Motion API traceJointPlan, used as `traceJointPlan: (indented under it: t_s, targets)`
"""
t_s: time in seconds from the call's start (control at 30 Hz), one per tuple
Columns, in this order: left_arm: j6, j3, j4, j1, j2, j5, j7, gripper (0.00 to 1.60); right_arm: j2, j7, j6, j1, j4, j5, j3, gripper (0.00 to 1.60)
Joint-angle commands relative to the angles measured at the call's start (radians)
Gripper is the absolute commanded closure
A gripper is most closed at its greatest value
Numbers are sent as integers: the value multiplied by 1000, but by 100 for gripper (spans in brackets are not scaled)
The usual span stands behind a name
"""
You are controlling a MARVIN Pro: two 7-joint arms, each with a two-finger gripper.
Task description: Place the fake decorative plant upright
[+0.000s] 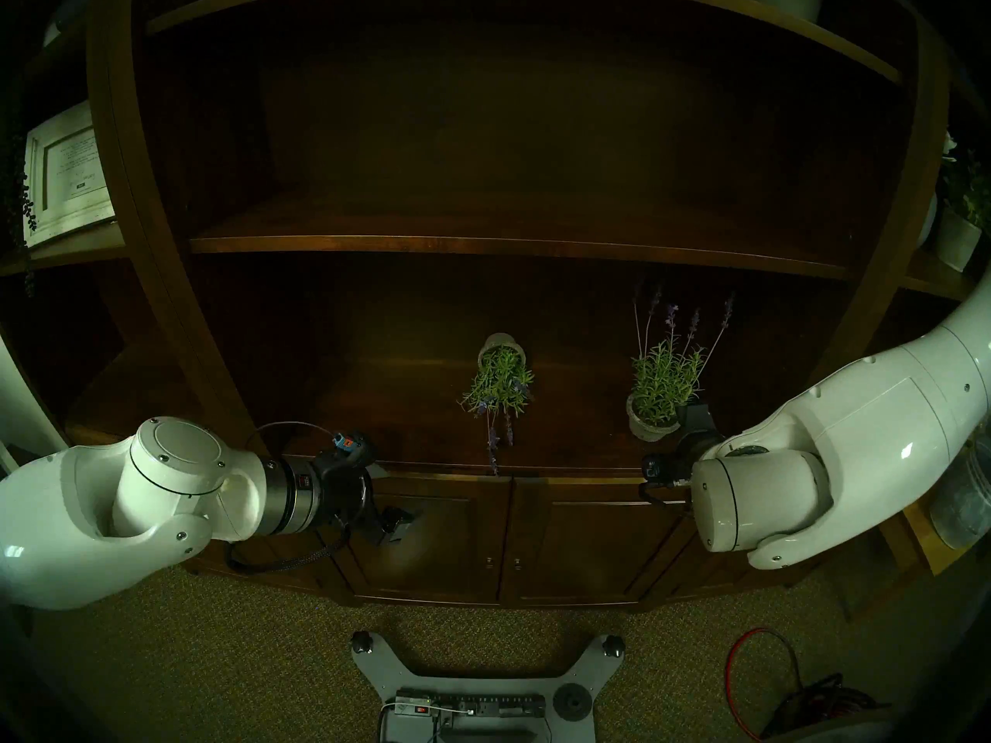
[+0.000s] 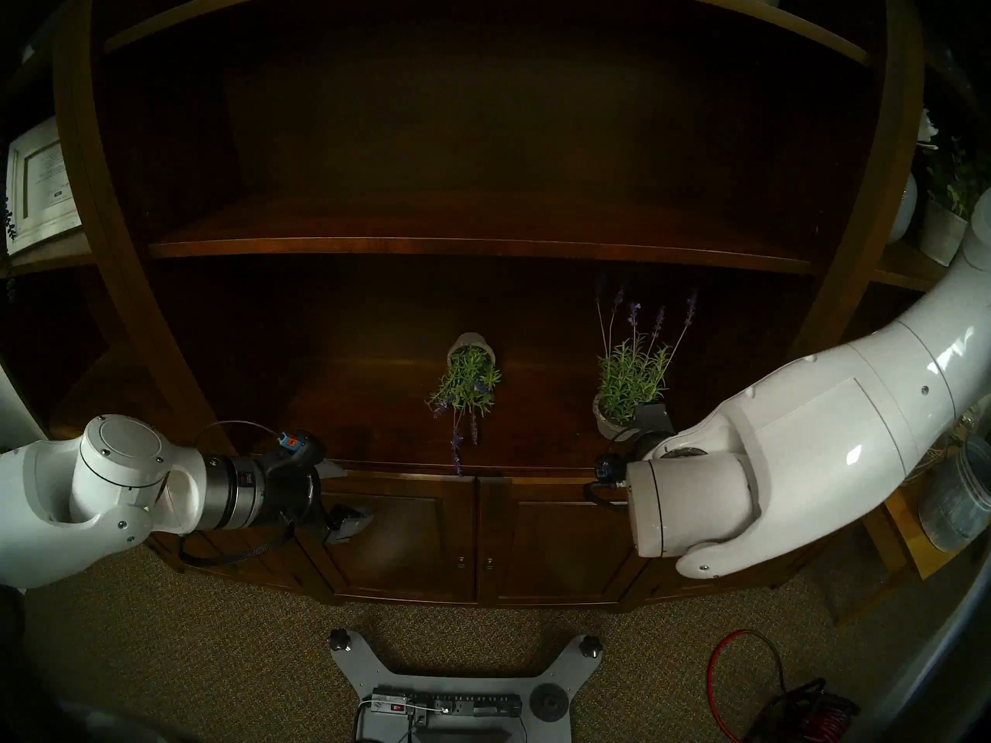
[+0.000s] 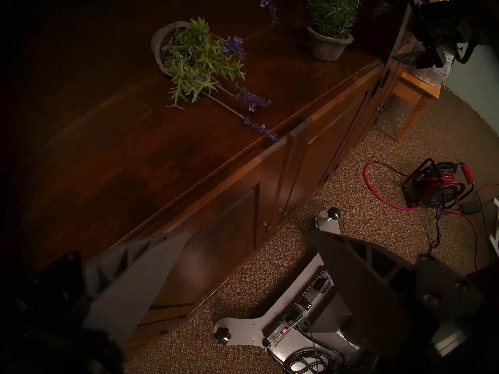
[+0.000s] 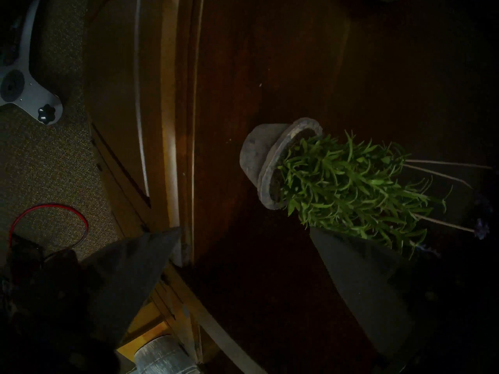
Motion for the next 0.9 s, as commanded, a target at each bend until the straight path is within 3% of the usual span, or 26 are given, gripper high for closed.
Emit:
traceJointPlan:
  t_s: [0.0, 0.27, 0.87]
  targets:
    - [-5, -14, -6, -14, 0, 1, 1, 0, 115, -37, 0, 113, -95, 29, -10, 0]
    - [-5, -12, -5, -13, 0, 1, 1, 0, 189, -3, -39, 183, -95, 73, -37, 0]
    - [-3, -1, -2, -10, 1, 1, 1, 0, 316, 43, -153, 225, -95, 164, -114, 0]
